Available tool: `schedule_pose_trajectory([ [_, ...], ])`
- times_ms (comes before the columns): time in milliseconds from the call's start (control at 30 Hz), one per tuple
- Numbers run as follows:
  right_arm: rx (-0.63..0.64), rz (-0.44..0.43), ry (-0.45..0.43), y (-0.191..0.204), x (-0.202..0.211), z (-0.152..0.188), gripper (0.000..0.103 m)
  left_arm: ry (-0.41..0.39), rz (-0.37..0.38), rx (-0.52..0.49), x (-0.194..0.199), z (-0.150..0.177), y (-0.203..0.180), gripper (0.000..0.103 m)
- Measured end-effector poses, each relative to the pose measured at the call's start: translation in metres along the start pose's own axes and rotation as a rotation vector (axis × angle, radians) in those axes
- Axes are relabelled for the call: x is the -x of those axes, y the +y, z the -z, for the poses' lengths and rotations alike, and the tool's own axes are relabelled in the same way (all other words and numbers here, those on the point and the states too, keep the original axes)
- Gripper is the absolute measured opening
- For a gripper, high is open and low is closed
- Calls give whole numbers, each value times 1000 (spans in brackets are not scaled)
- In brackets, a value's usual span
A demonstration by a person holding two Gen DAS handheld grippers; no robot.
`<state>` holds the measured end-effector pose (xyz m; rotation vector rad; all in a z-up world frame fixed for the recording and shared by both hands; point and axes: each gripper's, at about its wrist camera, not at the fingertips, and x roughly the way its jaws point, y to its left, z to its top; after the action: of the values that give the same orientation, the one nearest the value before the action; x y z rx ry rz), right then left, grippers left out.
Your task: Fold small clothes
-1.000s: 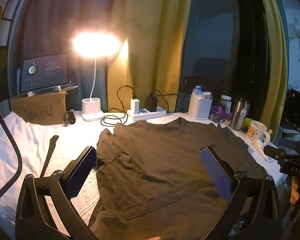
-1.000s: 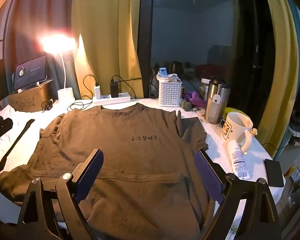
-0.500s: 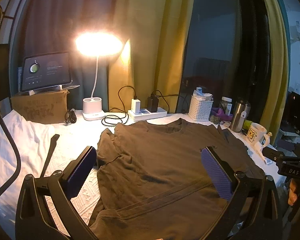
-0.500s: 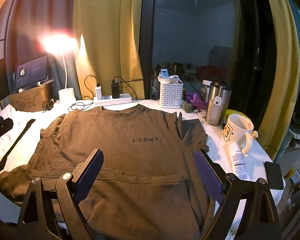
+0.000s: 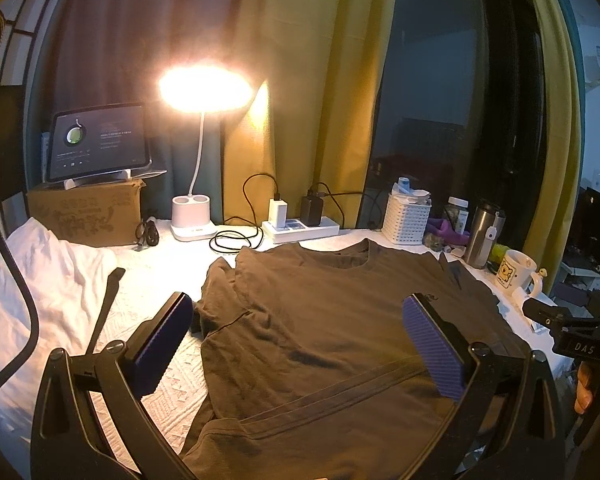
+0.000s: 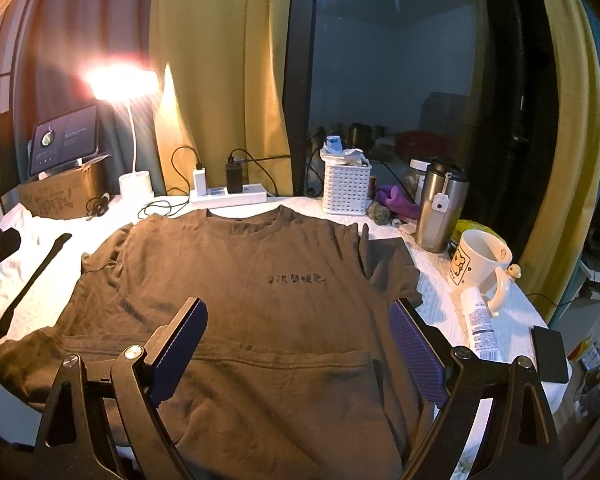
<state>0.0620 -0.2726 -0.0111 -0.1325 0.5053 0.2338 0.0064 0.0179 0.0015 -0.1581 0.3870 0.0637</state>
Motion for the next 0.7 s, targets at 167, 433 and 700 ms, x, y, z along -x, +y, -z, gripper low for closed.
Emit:
schedule_pose_trajectory([
  [167,2,-1,1,0,-1,-1,93,1,-1,1,0,1,-1,103],
  [433,5,-1,4,2,-2,0,93,0,-2,0,0,1,-1,103],
  [700,8,-2,5,4,-3,2,93,-2,-3,0,1,2,-3,103],
])
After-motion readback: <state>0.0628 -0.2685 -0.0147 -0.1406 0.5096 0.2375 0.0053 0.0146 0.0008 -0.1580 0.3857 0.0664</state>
